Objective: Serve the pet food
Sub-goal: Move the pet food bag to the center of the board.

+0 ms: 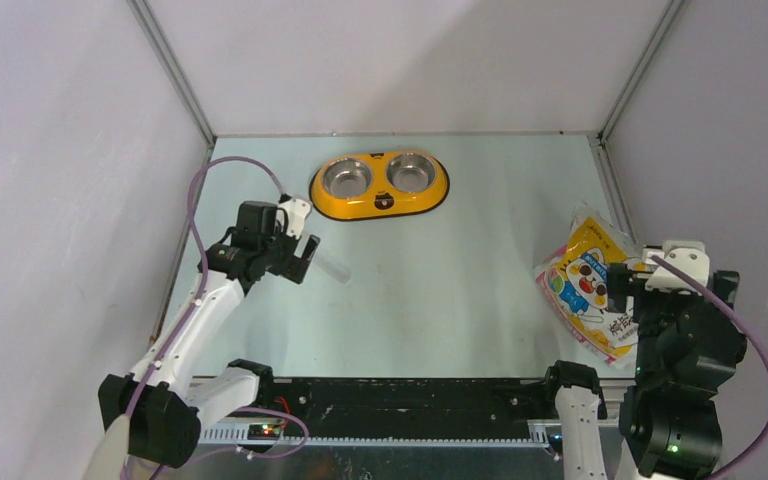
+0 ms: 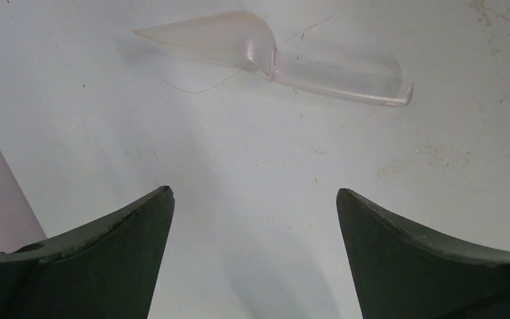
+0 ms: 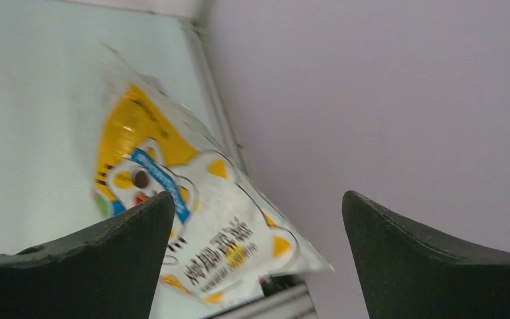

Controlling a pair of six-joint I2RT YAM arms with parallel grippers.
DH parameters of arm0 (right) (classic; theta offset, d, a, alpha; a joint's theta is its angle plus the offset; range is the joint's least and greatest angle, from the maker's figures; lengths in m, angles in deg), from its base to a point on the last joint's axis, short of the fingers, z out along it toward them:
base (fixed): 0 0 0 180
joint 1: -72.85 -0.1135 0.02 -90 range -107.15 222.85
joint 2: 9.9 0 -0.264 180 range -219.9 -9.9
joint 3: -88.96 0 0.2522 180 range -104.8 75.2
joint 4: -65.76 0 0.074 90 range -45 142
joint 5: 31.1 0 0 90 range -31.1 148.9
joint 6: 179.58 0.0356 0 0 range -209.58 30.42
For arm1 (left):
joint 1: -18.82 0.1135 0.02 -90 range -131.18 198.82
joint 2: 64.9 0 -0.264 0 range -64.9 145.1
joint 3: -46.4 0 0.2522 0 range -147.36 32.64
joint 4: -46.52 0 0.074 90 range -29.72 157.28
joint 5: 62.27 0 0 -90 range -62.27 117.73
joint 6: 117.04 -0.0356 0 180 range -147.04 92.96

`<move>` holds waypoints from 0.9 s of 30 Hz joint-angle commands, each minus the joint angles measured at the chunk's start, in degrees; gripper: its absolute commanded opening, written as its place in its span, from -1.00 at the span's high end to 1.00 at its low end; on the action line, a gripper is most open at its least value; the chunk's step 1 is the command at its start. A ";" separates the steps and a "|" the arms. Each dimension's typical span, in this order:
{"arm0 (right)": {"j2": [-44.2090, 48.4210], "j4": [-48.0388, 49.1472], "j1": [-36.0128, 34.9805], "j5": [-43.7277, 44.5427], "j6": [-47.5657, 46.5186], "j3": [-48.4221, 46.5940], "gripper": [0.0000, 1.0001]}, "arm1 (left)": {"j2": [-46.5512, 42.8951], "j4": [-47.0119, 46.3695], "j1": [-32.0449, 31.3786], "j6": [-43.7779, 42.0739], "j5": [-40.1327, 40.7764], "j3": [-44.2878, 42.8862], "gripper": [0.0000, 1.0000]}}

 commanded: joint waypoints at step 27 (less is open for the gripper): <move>-0.90 28.41 3.75 37.87 -13.14 18.67 -1.00 | -1.14 -1.80 -4.54 -2.47 1.87 -4.96 -1.00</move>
